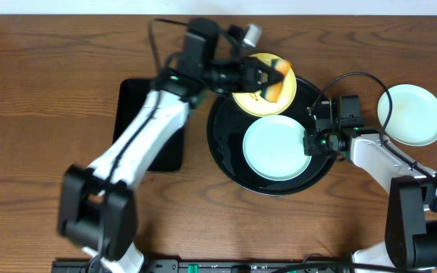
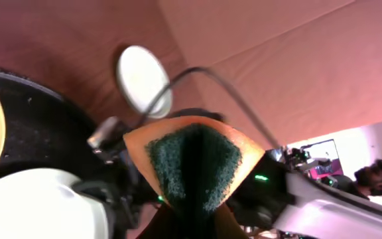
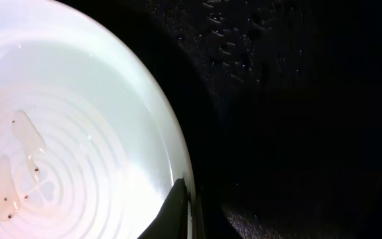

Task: Clean dirty plates on tray and stack at the side
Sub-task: 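Move the sponge over the yellow plate with the left gripper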

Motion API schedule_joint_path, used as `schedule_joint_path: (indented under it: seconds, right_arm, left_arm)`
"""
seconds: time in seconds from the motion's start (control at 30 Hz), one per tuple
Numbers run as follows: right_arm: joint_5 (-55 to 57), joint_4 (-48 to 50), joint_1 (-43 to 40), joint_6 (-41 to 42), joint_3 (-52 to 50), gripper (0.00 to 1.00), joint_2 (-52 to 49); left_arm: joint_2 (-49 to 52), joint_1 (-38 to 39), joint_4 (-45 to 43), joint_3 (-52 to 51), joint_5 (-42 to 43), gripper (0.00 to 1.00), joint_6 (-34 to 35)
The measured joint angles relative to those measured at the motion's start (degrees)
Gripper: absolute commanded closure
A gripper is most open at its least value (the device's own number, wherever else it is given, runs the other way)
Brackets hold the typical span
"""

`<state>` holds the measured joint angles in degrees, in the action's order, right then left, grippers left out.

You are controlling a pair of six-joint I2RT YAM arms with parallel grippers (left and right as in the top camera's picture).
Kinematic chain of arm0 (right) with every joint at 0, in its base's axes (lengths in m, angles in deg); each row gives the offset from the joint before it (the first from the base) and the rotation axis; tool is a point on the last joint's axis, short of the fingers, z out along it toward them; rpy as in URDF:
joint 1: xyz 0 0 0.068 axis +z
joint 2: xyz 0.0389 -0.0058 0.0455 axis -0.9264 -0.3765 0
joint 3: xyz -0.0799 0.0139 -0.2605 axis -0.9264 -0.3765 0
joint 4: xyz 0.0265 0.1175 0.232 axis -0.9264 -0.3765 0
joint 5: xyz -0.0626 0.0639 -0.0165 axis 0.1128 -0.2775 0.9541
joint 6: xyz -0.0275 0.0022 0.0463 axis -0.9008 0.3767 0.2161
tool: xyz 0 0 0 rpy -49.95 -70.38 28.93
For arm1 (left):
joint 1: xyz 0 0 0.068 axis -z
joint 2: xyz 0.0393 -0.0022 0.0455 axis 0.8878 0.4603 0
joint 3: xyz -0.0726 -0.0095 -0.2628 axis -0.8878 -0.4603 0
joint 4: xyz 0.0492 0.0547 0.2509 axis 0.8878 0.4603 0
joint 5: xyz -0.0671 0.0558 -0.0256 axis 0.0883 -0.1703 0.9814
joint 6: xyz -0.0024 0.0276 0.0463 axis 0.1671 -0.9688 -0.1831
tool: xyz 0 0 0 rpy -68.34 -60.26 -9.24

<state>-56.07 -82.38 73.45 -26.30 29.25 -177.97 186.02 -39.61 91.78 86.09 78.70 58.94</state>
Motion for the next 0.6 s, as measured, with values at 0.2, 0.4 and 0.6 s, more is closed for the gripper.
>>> schedule_joint_path:
  seconds: [0.2, 0.4, 0.6]
  right_arm:
    - [-0.04, -0.09, 0.0, 0.0, 0.02, 0.99, 0.0]
    - [-0.04, -0.09, 0.0, 0.0, 0.02, 0.99, 0.0]
    - [-0.04, -0.09, 0.0, 0.0, 0.02, 0.99, 0.0]
  left_arm:
    - [-0.55, -0.02, 17.51, -0.37, -4.87, 0.93, -6.16]
    - [0.35, 3.32, 19.67, -3.61, -10.64, 0.93, -9.73]
    - [0.48, 6.4, 19.74, -3.61, -10.51, 0.93, -10.36]
